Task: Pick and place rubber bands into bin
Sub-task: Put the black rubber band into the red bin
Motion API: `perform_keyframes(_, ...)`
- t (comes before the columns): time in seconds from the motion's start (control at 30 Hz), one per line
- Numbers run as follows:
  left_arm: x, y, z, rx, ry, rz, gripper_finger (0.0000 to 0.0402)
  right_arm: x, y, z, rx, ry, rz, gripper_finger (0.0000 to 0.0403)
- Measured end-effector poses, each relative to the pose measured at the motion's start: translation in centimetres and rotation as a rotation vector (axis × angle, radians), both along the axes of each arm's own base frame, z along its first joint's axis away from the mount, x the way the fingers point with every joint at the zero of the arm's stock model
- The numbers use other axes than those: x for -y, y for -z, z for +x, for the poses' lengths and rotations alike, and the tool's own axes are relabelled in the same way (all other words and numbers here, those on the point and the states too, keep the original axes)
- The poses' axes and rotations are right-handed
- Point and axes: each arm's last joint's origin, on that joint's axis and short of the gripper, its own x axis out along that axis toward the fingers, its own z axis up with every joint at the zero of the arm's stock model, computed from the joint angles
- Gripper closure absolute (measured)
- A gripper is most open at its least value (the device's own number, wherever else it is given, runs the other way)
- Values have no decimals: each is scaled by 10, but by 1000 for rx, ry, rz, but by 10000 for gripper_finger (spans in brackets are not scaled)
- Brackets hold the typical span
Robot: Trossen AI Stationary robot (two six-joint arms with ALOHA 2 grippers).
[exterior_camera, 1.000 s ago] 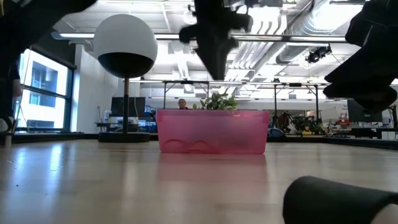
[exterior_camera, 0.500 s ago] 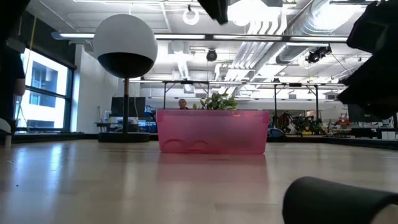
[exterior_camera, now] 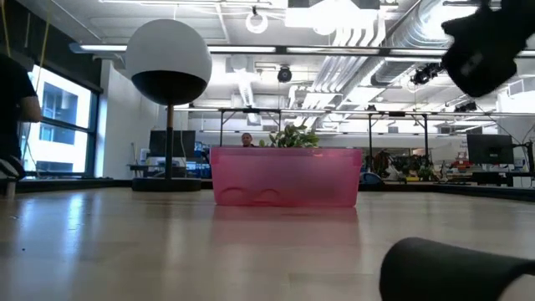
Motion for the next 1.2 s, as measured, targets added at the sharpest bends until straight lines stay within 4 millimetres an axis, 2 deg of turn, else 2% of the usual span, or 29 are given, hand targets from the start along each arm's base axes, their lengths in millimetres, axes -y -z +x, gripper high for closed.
perform_keyframes(0.2, 35, -14, -27, 119, 39, 38, 291, -6, -28, 22, -27, -16, -34, 274)
perform_keyframes(0.33, 51, -43, -48, 248, 138, 63, 291, -5, -43, 33, -70, 21, -72, 274)
perform_keyframes(0.47, 45, -91, -62, 405, 269, 112, 291, 0, -53, 42, -70, 63, -73, 274)
perform_keyframes(0.57, 33, -123, -63, 498, 400, 129, 291, 2, -57, 45, -62, 79, -63, 274)
perform_keyframes(0.67, 20, -140, -53, 563, 572, 80, 291, 3, -58, 46, -60, 80, -41, 274)
perform_keyframes(0.8, -3, -135, -33, 522, 701, 15, 291, -3, -58, 43, -68, 50, 10, 274)
perform_keyframes(0.93, -24, -107, -11, 424, 708, -38, 291, -14, -58, 35, -78, 0, 54, 274)
perform_keyframes(1.07, -41, -82, 11, 426, 722, -107, 291, -25, -58, 25, -64, 21, 38, 274)
perform_keyframes(1.2, -62, -67, 20, 423, 707, -137, 291, -33, -59, 16, -45, 71, 41, 274)
